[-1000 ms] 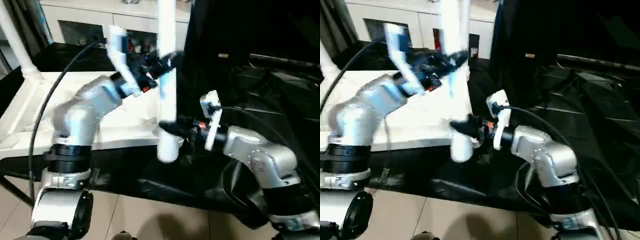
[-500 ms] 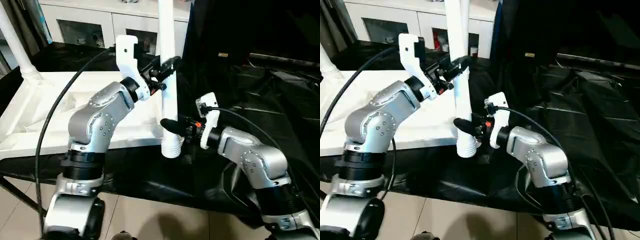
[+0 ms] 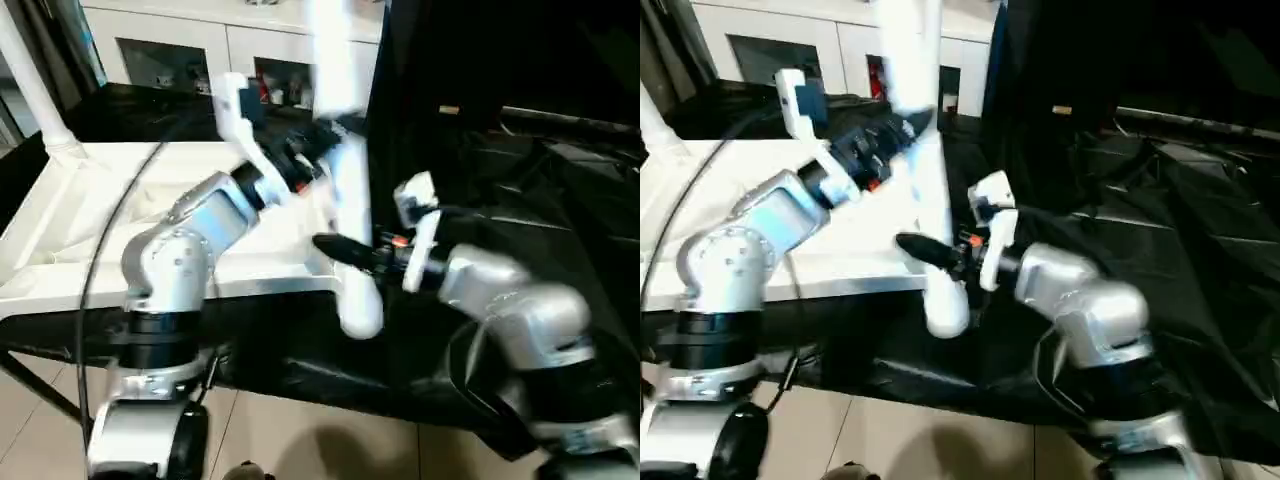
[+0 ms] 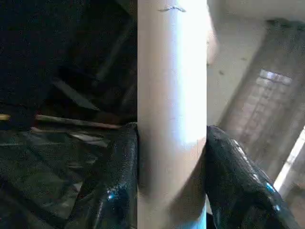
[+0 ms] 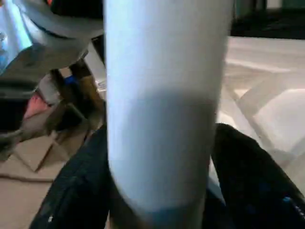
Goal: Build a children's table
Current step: Rotate table base
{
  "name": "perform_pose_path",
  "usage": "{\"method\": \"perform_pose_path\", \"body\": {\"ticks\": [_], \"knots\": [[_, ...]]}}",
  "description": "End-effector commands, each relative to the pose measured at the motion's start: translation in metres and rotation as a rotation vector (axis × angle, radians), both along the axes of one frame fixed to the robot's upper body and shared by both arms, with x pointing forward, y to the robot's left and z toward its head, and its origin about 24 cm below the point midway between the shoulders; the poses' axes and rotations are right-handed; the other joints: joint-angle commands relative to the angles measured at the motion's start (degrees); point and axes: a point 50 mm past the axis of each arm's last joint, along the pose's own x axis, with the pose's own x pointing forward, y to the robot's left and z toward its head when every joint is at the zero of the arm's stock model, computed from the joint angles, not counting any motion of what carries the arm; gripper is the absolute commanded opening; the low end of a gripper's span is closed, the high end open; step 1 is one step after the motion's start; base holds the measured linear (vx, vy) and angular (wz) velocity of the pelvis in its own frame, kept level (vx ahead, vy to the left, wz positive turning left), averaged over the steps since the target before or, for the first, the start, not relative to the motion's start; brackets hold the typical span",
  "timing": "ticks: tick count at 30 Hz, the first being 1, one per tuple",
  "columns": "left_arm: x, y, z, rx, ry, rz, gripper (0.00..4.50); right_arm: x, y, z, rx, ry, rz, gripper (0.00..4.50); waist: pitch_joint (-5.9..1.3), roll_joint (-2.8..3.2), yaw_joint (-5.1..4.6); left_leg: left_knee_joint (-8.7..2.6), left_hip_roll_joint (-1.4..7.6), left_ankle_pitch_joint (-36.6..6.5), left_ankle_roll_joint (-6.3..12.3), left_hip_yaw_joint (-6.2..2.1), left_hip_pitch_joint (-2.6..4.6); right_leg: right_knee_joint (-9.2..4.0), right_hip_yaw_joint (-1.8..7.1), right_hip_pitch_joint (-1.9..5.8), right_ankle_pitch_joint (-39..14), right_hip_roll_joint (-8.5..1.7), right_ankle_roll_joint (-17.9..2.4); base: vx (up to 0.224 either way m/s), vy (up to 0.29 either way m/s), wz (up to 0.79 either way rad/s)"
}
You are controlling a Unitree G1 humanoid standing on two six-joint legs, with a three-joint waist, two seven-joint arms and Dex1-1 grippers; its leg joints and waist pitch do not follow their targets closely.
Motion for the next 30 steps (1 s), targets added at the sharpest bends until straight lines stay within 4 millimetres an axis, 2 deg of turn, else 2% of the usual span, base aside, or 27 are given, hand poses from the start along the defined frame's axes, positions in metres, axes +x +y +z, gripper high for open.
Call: {"method": "perform_pose_path", "body": {"ticks": [1, 2, 3, 4, 6, 8, 9, 12, 13, 14, 15, 16, 17, 18, 20, 21, 22, 23, 24, 25, 27, 28, 30], "knots": [[-0.012, -0.006, 0.023, -0.053, -0.094, -0.165, 1.71, -0.004, -0.007, 0.007, 0.0, 0.007, 0.078, 3.3, -4.14, -0.16, -0.04, -4.89, 4.58, -9.24, -2.16, -1.82, 1.17, -3.62, 4.14, 2.89, -8.6, -5.34, -10.77, 0.0, 0.0, 0.0], [-0.012, -0.006, 0.025, -0.059, -0.098, -0.175, 1.71, -0.005, -0.007, 0.007, -0.002, 0.008, 0.083, 3.31, -4.2, -0.04, 0.07, -4.82, 4.57, -9.35, -2.12, -1.73, 1.29, -3.65, 4.14, 2.88, -9.28, -5.4, -10.85, 0.0, 0.0, 0.0], [-0.016, -0.005, 0.031, -0.089, -0.127, -0.236, 1.71, -0.007, -0.011, 0.008, -0.008, 0.037, 0.138, 3.01, -4.11, -0.02, 0.11, -4.78, 4.64, -9.53, -2.14, -1.75, 1.25, -3.68, 4.18, 2.78, -9.91, -5.36, -10.86, 0.0, 0.0, 0.0], [-0.017, -0.003, 0.035, -0.116, -0.134, -0.256, 1.71, -0.01, -0.013, 0.007, -0.01, 0.053, 0.172, 2.97, -4.09, 0.32, 0.19, -4.81, 4.66, -10.06, -2.09, -1.81, 1.39, -3.85, 4.15, 2.76, -10.89, -5.26, -10.72, 0.0, 0.0, 0.0], [-0.018, 0.0, 0.04, -0.151, -0.147, -0.28, 1.7, -0.012, -0.015, 0.007, -0.018, 0.08, 0.204, 2.93, -4.02, 0.07, 0.13, -4.84, 4.73, -10.16, -2.1, -1.9, 1.22, -3.77, 4.15, 2.85, -10.61, -5.23, -10.76, 0.0, 0.0, 0.0], [-0.018, 0.001, 0.042, -0.174, -0.149, -0.295, 1.7, -0.013, -0.016, 0.005, -0.028, 0.091, 0.208, 2.76, -4.1, 0.1, 0.13, -4.81, 4.77, -9.84, -2.1, -1.9, 1.33, -3.78, 4.14, 2.73, -10.6, -5.32, -10.96, 0.0, 0.0, 0.0], [-0.019, 0.002, 0.043, -0.186, -0.15, -0.306, 1.7, -0.014, -0.017, 0.004, -0.034, 0.099, 0.21, 2.54, -4.13, 0.06, 0.13, -4.75, 4.74, -9.6, -2.22, -1.91, 1.27, -3.75, 4.09, 2.78, -10.4, -5.31, -11.14, 0.0, 0.0, 0.0], [-0.019, 0.003, 0.043, -0.195, -0.153, -0.313, 1.7, -0.016, -0.015, -0.001, -0.058, 0.114, 0.214, 2.47, -4.19, -0.16, 0.08, -4.72, 4.76, -8.85, -2.31, -1.91, 1.23, -3.67, 4.12, 2.81, -10.19, -5.3, -11.0, 0.0, 0.0, 0.0], [-0.019, 0.003, 0.043, -0.194, -0.153, -0.314, 1.7, -0.017, -0.015, -0.002, -0.062, 0.116, 0.216, 2.32, -4.22, -0.12, 0.07, -4.71, 4.76, -8.39, -2.19, -1.88, 1.25, -3.61, 4.13, 2.75, -9.77, -5.24, -10.89, 0.0, 0.0, 0.0], [-0.02, 0.004, 0.042, -0.194, -0.153, -0.315, 1.7, -0.017, -0.013, -0.003, -0.063, 0.119, 0.216, 2.2, -4.23, -0.56, 0.0, -4.69, 4.75, -8.19, -2.1, -1.8, 1.31, -3.68, 4.14, 2.73, -9.72, -5.22, -10.92, 0.0, 0.0, 0.0], [-0.02, 0.005, 0.042, -0.193, -0.152, -0.316, 1.7, -0.017, -0.012, -0.003, -0.061, 0.12, 0.216, 2.13, -4.23, -0.3, 0.13, -4.66, 4.72, -7.74, -2.04, -1.83, 1.21, -3.58, 4.13, 2.78, -9.64, -5.32, -11.02, 0.0, 0.0, 0.0], [-0.02, 0.006, 0.042, -0.192, -0.153, -0.318, 1.7, -0.017, -0.01, -0.002, -0.058, 0.119, 0.215, 2.1, -4.19, -0.75, 0.02, -4.69, 4.73, -7.7, -1.93, -1.77, 1.23, -3.61, 4.12, 2.74, -9.76, -5.22, -10.88, 0.0, 0.0, 0.0], [-0.02, 0.006, 0.041, -0.194, -0.152, -0.319, 1.7, -0.016, -0.009, -0.002, -0.055, 0.117, 0.215, 2.07, -4.22, -0.59, 0.1, -4.68, 4.71, -7.57, -1.89, -1.81, 1.18, -3.49, 4.11, 2.78, -9.81, -5.31, -10.96, 0.0, 0.0, 0.0], [-0.02, 0.006, 0.041, -0.197, -0.151, -0.322, 1.7, -0.015, -0.008, -0.002, -0.053, 0.115, 0.213, 2.04, -4.2, -0.17, 0.13, -4.71, 4.75, -7.84, -2.08, -1.84, 1.22, -3.66, 4.1, 2.66, -10.22, -5.35, -10.94, 0.0, 0.0, 0.0], [-0.02, 0.006, 0.04, -0.199, -0.148, -0.321, 1.7, -0.014, -0.007, -0.002, -0.051, 0.112, 0.206, 2.01, -4.22, -0.24, 0.15, -4.74, 4.77, -8.41, -2.45, -1.86, 1.28, -3.63, 4.08, 2.68, -10.33, -5.3, -10.9, 0.0, 0.0, 0.0], [-0.019, 0.005, 0.04, -0.197, -0.14, -0.302, 1.7, -0.012, -0.005, -0.003, -0.051, 0.105, 0.182, 2.0, -4.23, 0.0, 0.13, -4.79, 4.78, -8.54, -2.72, -1.89, 1.24, -3.58, 4.1, 2.65, -9.85, -5.27, -10.9, 0.0, 0.0, 0.0], [-0.01, 0.004, 0.038, -0.186, -0.103, -0.219, 1.7, -0.009, -0.003, -0.002, -0.051, 0.094, 0.148, 2.0, -4.24, -0.81, -0.04, -4.82, 4.85, -8.26, -2.79, -1.84, 1.15, -3.54, 4.12, 2.72, -9.04, -5.29, -11.06, 0.0, 0.0, 0.0], [-0.009, 0.004, 0.037, -0.184, -0.096, -0.204, 1.7, -0.009, -0.003, -0.002, -0.051, 0.093, 0.142, 2.0, -4.2, -0.57, 0.06, -4.76, 4.72, -8.25, -2.82, -1.92, 1.13, -3.43, 4.08, 2.67, -9.26, -5.35, -11.17, 0.0, 0.0, 0.0], [0.0, 0.003, 0.035, -0.172, -0.058, -0.123, 2.26, -0.007, -0.001, -0.002, -0.052, 0.083, 0.112, 1.98, -4.19, -0.41, 0.09, -4.79, 4.76, -8.63, -2.85, -1.83, 1.26, -3.7, 4.13, 2.63, -10.25, -5.41, -10.89, 0.0, 0.0, 0.0], [0.005, 0.003, 0.031, -0.139, -0.045, -0.051, 2.26, -0.006, 0.0, -0.001, -0.049, 0.073, 0.096, 1.98, -4.2, 0.26, 0.23, -4.76, 4.78, -9.2, -3.35, -1.98, 1.39, -3.7, 4.13, 2.5, -10.82, -5.38, -10.46, 0.0, 0.0, 0.0], [0.01, 0.003, 0.025, -0.071, -0.043, 0.054, 2.4, -0.005, 0.002, -0.001, -0.048, 0.059, 0.075, 1.95, -4.23, -0.14, 0.14, -4.92, 4.93, -9.46, -3.66, -2.02, 1.39, -3.93, 4.16, 2.62, -10.98, -5.43, -9.81, 0.0, 0.0, 0.0], [0.01, 0.003, 0.025, -0.065, -0.041, 0.062, 2.4, -0.004, 0.002, -0.001, -0.048, 0.058, 0.073, 1.94, -4.32, -0.23, 0.13, -5.01, 4.89, -8.95, -4.06, -2.11, 1.37, -3.76, 4.15, 2.77, -10.1, -5.32, -8.57, 0.0, 0.0, 0.0], [0.014, 0.0, 0.016, 0.023, -0.02, 0.169, 2.4, -0.003, 0.006, -0.001, -0.053, 0.041, 0.038, 1.93, -4.36, -0.12, 0.05, -5.02, 4.94, -8.07, -4.06, -2.18, 1.23, -3.57, 4.19, 2.78, -8.52, -5.29, -8.36, 0.0, 0.0, 0.0]]}}
